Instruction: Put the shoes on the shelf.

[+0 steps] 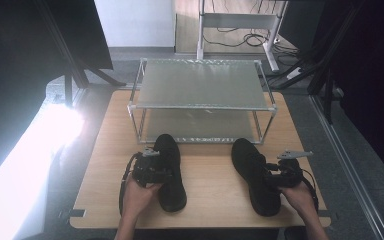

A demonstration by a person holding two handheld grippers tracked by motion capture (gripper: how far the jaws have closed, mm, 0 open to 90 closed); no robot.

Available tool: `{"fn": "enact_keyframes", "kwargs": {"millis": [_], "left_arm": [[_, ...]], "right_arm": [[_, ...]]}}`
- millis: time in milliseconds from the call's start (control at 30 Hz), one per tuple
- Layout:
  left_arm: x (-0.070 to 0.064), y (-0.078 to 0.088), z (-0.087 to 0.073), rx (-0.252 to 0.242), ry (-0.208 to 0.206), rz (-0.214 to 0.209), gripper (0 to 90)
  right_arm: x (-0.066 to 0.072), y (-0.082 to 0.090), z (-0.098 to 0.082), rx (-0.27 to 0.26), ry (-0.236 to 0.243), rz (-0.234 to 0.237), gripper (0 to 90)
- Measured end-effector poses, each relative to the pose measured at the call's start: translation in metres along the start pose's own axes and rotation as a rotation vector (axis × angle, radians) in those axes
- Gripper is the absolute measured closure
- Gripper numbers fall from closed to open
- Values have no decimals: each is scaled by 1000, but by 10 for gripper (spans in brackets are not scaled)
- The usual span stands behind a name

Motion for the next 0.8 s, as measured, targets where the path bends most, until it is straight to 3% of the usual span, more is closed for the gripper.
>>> {"fn": "enact_keyframes", "kwargs": {"millis": [200, 233, 267, 300, 433, 467, 500, 633, 733, 800], "left_arm": [[4, -11, -2, 30, 2, 70, 158], [5, -10, -1, 31, 5, 80, 187], [6, -9, -1, 34, 3, 92, 286], [6, -7, -1, 33, 1, 93, 286], [10, -3, -3, 34, -34, 93, 433], [10, -1, -3, 34, -40, 99, 519], [10, 1, -4, 30, -54, 105, 519], [15, 9, -6, 22, -66, 118, 702], [21, 13, -7, 13, -46, 134, 786], [27, 15, -9, -8, -21, 114, 810]], "right_arm": [[-1, -1, 2, 1, 8, -44, 459], [-1, -1, 2, -4, 19, -62, 498], [-2, -3, 3, -9, 21, -89, 550], [-2, -3, 3, -9, 21, -89, 550], [0, -3, 5, 12, 11, -136, 621], [0, -2, 5, 10, 3, -147, 656], [0, -2, 5, 10, 3, -147, 656], [1, 0, 5, 8, -3, -176, 694], [0, 1, 5, 1, -27, -174, 703], [-1, 2, 4, -8, -54, -162, 706]]}}
Point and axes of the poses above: each handheld gripper's, and its own axes: y roughly backward along the jaws, z roughly out of its top, x roughly to its left, the point moved 3 cm from there along -y, roughly forward along the jaws, and after that the axes turned 3 degrees about -x, right-handed, at the moved point
